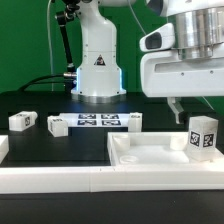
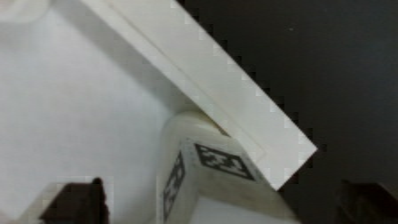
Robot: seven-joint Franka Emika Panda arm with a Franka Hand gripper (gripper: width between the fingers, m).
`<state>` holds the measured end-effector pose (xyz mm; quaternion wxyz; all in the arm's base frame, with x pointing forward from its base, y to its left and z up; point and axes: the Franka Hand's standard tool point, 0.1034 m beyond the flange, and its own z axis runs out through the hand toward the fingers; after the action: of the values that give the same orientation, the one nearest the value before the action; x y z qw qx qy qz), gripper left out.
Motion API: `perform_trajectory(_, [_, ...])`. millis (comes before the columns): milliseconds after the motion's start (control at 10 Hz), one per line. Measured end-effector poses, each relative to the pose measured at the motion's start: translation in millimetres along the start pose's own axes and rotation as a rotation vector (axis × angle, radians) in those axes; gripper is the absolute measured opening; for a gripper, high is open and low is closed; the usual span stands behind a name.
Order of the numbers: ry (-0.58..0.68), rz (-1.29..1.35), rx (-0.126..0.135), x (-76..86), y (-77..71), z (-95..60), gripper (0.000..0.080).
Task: Assemble square table
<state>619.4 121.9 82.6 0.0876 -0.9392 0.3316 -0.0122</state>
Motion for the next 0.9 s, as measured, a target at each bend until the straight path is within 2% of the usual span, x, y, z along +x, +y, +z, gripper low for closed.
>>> perform_trajectory(400, [0.0, -0.324, -0.001, 0.1, 0.3, 0.2, 0.0649])
perform_trajectory(600, [0.01, -0.566, -0.032, 1.6, 0.1, -1.2, 0.0649])
perform_trajectory(900, [0.013, -0.834, -0.045, 4.5, -2.4, -3.2, 0.0649])
